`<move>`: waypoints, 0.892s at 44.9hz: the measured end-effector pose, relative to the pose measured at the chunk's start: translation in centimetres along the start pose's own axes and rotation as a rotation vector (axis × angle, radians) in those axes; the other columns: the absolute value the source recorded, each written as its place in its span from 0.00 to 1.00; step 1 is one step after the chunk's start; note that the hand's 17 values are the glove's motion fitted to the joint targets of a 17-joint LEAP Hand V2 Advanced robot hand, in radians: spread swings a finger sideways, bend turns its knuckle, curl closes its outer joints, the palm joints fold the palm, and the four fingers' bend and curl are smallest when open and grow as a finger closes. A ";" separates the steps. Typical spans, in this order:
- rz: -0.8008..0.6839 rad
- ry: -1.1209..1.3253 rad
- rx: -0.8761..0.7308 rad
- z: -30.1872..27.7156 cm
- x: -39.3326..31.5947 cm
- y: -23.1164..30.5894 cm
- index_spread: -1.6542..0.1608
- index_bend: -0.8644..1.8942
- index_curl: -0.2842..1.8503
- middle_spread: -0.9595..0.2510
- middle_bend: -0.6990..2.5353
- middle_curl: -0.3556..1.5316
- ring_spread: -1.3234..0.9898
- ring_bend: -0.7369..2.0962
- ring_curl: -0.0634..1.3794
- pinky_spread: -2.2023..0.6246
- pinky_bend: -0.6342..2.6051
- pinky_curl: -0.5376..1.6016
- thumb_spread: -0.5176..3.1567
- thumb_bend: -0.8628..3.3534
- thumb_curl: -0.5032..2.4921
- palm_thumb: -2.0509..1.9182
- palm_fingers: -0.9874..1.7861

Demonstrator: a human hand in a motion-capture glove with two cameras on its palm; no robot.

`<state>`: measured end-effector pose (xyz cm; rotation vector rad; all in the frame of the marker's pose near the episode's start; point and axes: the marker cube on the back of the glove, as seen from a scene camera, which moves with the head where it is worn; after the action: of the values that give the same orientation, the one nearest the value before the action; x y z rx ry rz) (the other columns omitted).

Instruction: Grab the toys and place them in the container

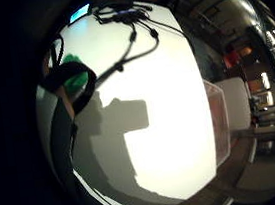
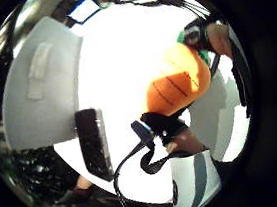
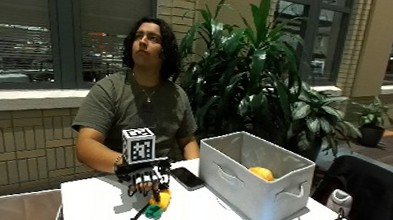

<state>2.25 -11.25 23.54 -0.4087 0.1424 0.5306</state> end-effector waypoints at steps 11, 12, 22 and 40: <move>-0.010 -0.008 -0.011 0.0 -0.8 -1.2 0.72 0.50 0.29 0.24 0.69 0.86 0.28 0.89 0.72 0.61 0.67 0.60 0.48 0.22 0.28 0.59 0.58; -0.010 -0.009 -0.003 0.0 -0.8 -1.3 0.72 0.51 0.30 0.24 0.69 0.87 0.28 0.89 0.73 0.60 0.67 0.61 0.48 0.22 0.28 0.59 0.59; -0.014 0.003 0.058 -1.6 -0.3 -1.3 0.73 0.58 0.34 0.25 0.71 0.89 0.27 0.88 0.76 0.59 0.68 0.64 0.51 0.22 0.27 0.61 0.60; -0.316 -0.284 0.424 -23.6 -14.8 2.6 0.74 0.62 0.38 0.27 0.72 0.91 0.26 0.89 0.81 0.58 0.69 0.69 0.54 0.23 0.25 0.62 0.59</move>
<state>-12.41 -25.78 4.70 0.0620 -0.0841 0.2318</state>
